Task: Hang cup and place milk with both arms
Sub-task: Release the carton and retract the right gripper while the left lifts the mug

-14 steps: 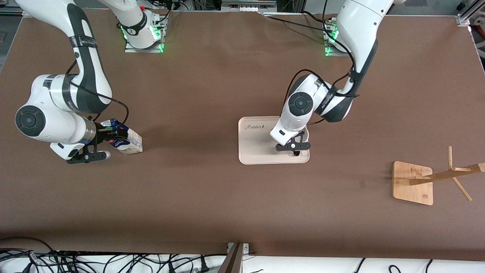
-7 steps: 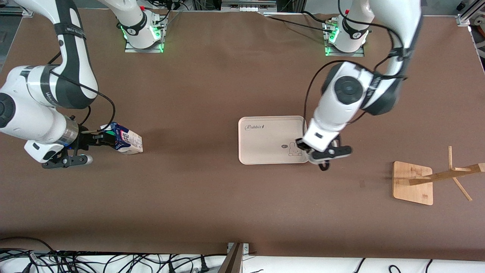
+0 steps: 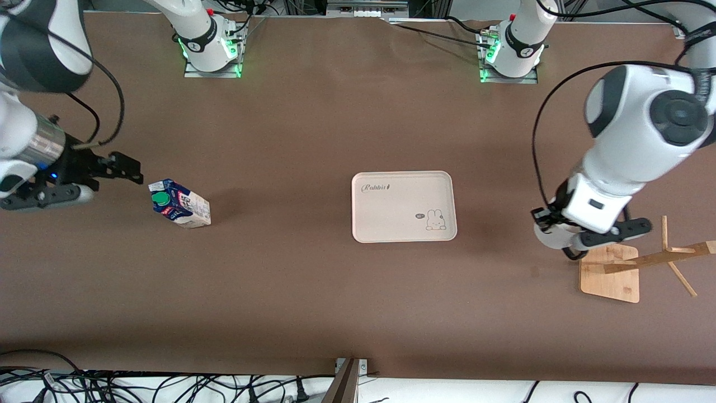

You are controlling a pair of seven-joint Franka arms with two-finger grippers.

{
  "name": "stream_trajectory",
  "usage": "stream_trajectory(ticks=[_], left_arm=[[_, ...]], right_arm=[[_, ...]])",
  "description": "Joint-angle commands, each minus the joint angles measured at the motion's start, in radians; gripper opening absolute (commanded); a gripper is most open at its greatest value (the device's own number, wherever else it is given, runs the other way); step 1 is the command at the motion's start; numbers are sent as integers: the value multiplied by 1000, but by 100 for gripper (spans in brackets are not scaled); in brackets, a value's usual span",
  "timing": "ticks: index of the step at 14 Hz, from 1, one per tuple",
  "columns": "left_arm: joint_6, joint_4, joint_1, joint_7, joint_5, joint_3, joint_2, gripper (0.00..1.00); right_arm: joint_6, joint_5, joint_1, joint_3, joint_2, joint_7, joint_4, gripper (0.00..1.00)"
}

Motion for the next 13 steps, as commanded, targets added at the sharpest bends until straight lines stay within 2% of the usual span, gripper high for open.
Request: stream_trajectory(ticks=[1, 5, 8, 13], left_arm=[[-47, 26, 66, 105, -29, -9, -8, 0], [-80, 72, 117, 192, -22, -1, -6, 0], [-106, 83, 192, 275, -28, 0, -3, 0], [-106, 83, 236, 289, -34, -1, 6, 0]], right_arm=[[-29, -26, 2, -1, -47, -11, -20, 100], [-29, -59, 2, 3, -46, -10, -12, 100], [-49, -69, 8, 8, -41, -4, 8, 100], [-58, -60, 4, 2, -34, -5, 60, 100]])
